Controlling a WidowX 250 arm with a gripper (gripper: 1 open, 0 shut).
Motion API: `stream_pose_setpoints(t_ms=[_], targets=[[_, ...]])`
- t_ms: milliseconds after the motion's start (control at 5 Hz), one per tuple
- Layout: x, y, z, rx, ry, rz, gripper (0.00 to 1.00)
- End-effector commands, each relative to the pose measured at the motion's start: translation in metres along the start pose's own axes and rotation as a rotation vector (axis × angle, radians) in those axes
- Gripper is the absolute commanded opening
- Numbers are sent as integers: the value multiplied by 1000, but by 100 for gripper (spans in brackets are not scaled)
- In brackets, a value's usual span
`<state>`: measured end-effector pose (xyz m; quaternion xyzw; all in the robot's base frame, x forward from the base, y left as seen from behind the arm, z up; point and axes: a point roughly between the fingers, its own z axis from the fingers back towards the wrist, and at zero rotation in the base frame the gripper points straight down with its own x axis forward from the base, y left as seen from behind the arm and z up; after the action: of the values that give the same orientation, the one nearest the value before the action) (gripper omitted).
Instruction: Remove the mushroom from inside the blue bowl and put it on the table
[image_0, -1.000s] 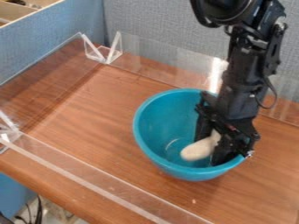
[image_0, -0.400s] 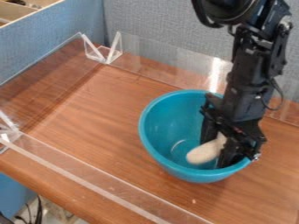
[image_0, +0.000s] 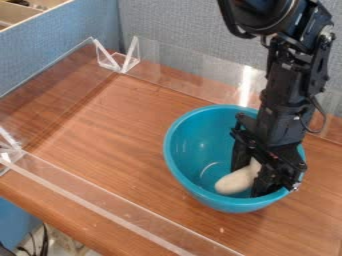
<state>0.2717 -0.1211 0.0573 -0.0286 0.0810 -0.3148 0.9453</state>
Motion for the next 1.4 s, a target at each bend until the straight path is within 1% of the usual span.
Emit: stream_pose_setpoints(t_ms=[0,600,1200], targets=[[2,-9,26,20,-91,-30,0],[1,-11,22,10,-92,-51,0],[-8,-6,53,27,-142,-34,0]])
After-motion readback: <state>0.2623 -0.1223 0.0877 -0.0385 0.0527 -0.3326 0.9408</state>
